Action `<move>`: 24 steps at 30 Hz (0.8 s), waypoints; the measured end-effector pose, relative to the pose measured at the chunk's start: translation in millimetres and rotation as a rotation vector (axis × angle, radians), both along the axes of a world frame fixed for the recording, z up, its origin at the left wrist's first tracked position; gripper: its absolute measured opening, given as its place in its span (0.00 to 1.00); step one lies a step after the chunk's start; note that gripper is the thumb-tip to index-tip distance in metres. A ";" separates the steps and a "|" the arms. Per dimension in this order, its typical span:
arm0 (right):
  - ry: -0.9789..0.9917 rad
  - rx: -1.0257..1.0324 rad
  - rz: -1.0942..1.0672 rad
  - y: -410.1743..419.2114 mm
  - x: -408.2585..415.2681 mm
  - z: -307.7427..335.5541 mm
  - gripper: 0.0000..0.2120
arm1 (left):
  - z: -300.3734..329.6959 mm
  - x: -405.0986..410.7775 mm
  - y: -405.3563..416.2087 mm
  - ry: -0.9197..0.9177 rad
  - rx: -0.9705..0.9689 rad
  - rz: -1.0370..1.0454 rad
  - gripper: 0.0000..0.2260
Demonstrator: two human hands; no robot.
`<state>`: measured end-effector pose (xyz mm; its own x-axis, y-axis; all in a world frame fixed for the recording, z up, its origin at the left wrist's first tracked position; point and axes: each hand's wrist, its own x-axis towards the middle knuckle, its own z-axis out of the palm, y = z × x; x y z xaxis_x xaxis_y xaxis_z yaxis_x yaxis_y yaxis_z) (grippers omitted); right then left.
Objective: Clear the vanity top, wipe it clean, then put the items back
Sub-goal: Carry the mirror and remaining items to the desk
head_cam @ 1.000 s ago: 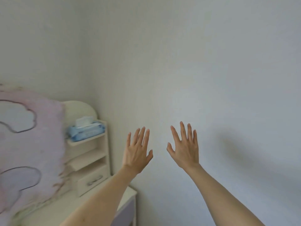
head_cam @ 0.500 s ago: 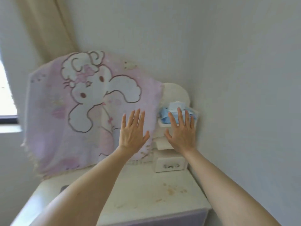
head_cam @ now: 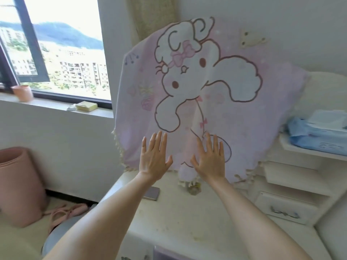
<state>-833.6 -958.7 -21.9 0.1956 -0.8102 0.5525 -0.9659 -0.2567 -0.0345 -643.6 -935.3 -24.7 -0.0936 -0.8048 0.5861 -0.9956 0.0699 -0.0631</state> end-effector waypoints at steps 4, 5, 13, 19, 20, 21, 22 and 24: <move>-0.040 0.101 0.012 -29.1 29.2 -55.2 0.28 | -43.6 26.2 -28.3 0.032 0.112 -0.010 0.38; -0.054 0.129 0.010 -32.7 32.9 -69.7 0.28 | -55.4 30.7 -34.6 0.039 0.152 -0.015 0.38; -0.089 0.360 -0.032 -33.4 16.3 -184.0 0.25 | -151.4 30.0 -59.9 0.103 0.418 -0.033 0.31; 0.053 0.542 -0.092 -39.0 -14.5 -259.6 0.26 | -228.6 30.0 -56.4 0.133 0.696 0.069 0.31; 0.061 0.546 -0.099 -45.7 -17.9 -265.7 0.25 | -237.6 31.1 -58.0 0.134 0.721 0.103 0.31; 0.070 0.544 -0.101 -53.9 -21.2 -269.9 0.23 | -244.9 32.3 -59.3 0.147 0.735 0.139 0.31; 0.081 0.546 -0.091 -63.2 -24.1 -273.3 0.22 | -251.8 32.6 -60.4 0.168 0.741 0.173 0.33; 0.093 0.562 -0.068 -80.4 -28.2 -278.8 0.27 | -263.0 31.2 -59.5 0.190 0.789 0.227 0.36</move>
